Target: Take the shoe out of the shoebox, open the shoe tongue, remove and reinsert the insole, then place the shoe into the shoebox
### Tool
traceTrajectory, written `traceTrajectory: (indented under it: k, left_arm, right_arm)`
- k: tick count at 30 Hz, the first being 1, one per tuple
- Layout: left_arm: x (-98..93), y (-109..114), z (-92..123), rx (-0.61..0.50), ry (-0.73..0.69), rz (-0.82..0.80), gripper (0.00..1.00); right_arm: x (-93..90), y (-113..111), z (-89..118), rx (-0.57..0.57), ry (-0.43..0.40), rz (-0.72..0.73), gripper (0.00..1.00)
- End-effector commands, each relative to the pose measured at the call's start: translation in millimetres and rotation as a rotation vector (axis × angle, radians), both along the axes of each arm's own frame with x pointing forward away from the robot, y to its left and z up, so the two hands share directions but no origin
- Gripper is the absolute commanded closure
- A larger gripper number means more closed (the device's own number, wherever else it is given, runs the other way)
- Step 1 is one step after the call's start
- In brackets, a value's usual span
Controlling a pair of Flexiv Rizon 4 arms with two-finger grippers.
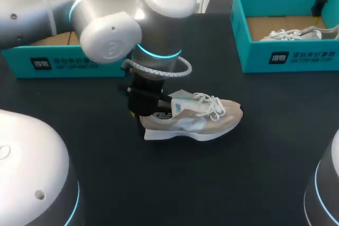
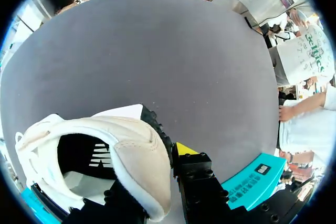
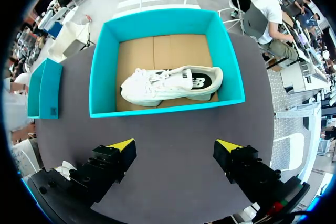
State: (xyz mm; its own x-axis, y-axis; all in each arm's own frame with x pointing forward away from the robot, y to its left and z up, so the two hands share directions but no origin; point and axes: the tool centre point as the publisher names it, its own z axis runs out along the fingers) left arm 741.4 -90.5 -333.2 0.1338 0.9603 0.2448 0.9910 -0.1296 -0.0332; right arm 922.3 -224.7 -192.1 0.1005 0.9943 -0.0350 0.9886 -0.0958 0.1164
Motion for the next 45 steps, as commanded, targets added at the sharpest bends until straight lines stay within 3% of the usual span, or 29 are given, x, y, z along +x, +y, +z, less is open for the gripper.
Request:
traceTrajectory:
  k: [1, 18, 19, 20, 21, 28, 33, 38, 45]
  left_arm:
    - [1.9, -13.8, -10.9, 0.024, 0.008, 0.011, 1.00]
    - [-7.3, -9.7, -53.3, 0.011, 0.049, -0.009, 1.00]
    - [-8.1, -9.6, -54.1, 0.014, 0.059, 0.001, 0.89]
    - [-8.4, -9.5, -54.4, 0.016, 0.072, 0.003, 0.47]
    - [-8.8, -9.2, -54.1, 0.009, 0.077, 0.008, 0.00]
    - [-10.4, -4.7, -24.0, -0.088, 0.079, 0.017, 0.00]
    - [-6.6, 4.0, 14.3, -0.265, 0.120, 0.073, 0.00]
    - [-10.7, 24.6, 54.7, -0.447, 0.099, 0.258, 0.00]
    - [-10.7, 24.6, 54.7, -0.447, 0.099, 0.258, 0.00]
  right_arm:
    - [0.1, 0.0, 0.0, 0.001, 0.000, 0.000, 0.00]
    - [0.1, 0.0, 0.0, 0.001, 0.000, 0.000, 0.00]
    - [0.1, 0.0, 0.0, 0.001, 0.000, 0.000, 0.00]
    - [0.1, 0.0, 0.0, 0.001, 0.000, 0.000, 0.00]
    - [0.1, 0.0, 0.0, 0.001, 0.000, 0.000, 0.00]
    - [0.1, 0.0, 0.0, 0.001, 0.000, 0.000, 0.00]
    - [0.1, 0.0, 0.0, 0.001, 0.000, 0.000, 0.00]
    - [0.1, 0.0, 0.0, 0.001, 0.000, 0.000, 0.00]
    - [0.1, 0.0, 0.0, 0.001, 0.000, 0.000, 0.00]
